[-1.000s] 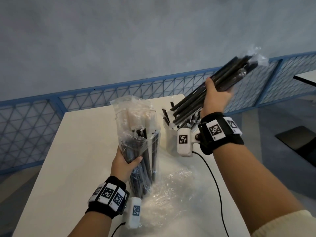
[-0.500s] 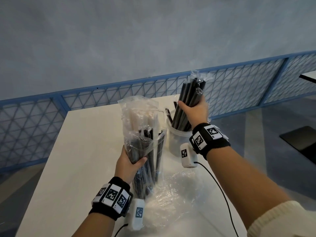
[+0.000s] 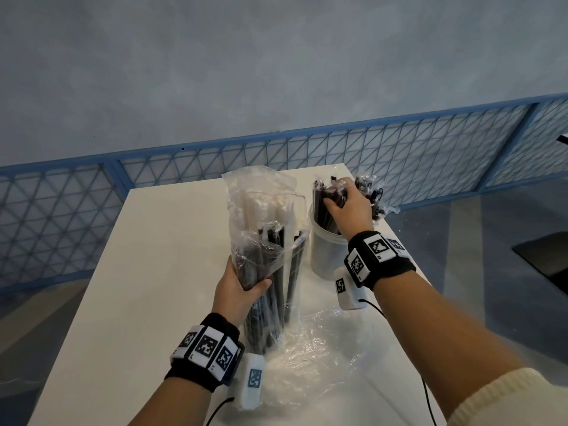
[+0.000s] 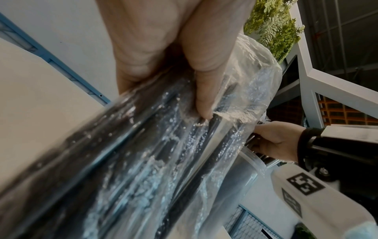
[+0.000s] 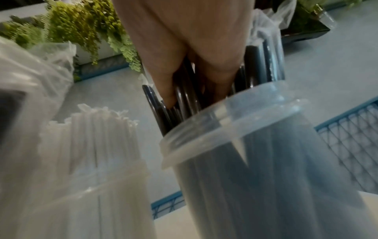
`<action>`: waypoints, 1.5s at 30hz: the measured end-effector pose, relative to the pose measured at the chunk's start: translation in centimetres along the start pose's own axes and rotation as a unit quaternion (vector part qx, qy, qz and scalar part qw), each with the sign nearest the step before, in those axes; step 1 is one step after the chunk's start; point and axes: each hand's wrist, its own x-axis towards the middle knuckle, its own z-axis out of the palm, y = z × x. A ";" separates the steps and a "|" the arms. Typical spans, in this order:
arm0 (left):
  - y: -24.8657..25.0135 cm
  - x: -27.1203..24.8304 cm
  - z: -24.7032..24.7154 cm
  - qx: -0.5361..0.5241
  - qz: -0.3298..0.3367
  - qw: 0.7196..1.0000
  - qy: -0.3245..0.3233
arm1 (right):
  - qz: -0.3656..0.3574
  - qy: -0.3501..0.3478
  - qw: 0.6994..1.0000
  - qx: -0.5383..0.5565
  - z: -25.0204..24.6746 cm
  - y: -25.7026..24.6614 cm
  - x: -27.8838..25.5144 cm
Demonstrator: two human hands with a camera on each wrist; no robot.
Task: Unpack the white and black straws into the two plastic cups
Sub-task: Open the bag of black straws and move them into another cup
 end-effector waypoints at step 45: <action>-0.1 -0.2 -0.6 -0.069 0.009 0.992 -0.106 | -0.017 -0.399 0.916 0.024 2.7 -3.4 -6.6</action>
